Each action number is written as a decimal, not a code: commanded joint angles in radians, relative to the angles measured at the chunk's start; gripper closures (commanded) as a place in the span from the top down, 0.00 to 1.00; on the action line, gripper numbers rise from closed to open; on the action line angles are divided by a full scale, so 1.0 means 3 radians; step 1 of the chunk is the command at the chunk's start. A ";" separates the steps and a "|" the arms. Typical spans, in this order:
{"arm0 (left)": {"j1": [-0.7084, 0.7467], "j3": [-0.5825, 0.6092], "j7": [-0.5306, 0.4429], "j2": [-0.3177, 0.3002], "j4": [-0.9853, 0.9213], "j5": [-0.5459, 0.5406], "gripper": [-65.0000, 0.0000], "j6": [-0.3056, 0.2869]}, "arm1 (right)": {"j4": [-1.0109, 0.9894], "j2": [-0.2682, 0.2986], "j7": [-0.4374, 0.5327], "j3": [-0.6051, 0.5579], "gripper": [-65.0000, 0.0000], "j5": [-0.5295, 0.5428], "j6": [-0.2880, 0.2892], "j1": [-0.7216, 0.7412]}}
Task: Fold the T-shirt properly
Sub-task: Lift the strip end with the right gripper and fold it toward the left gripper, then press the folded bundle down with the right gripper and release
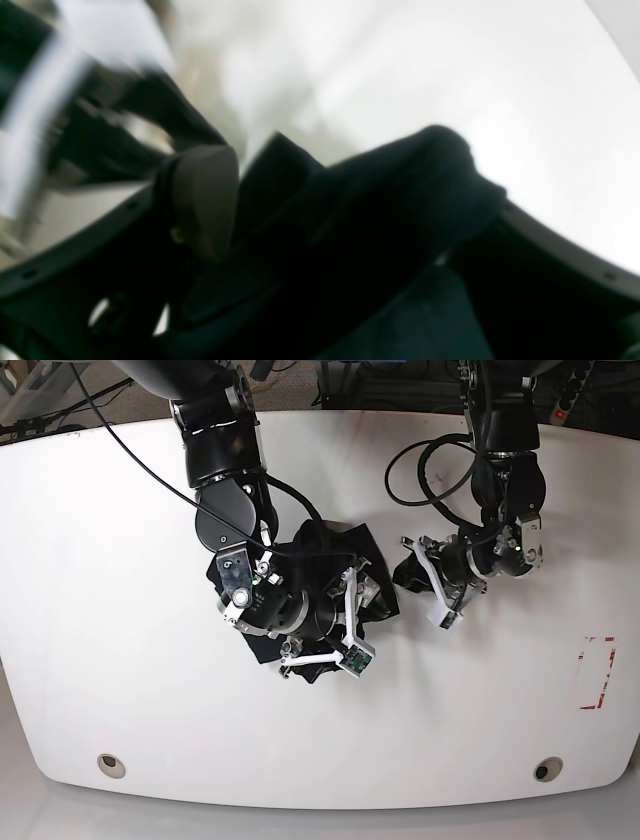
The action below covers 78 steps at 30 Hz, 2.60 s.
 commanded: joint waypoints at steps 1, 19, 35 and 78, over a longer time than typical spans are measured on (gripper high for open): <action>-0.0066 -0.0084 -0.0065 -0.0031 0.0104 -0.0216 0.18 -0.0078 | 0.0096 -0.0042 0.0100 -0.0004 0.77 0.0078 0.0023 0.0102; 0.0052 -0.0396 -0.0050 -0.0445 0.0104 -0.0431 0.18 -0.0078 | -0.0287 -0.0067 0.0095 -0.0679 0.78 0.0063 0.0023 0.0261; 0.0052 -0.0370 -0.0050 -0.0573 0.0104 -0.0405 0.18 -0.0078 | -0.0339 0.0112 -0.0273 -0.1508 0.78 -0.0362 0.0082 0.0409; 0.0113 -0.0176 -0.0050 -0.0609 0.0104 -0.0405 0.18 -0.0078 | -0.0477 -0.0159 0.0652 -0.0546 0.75 -0.0392 0.0082 -0.0118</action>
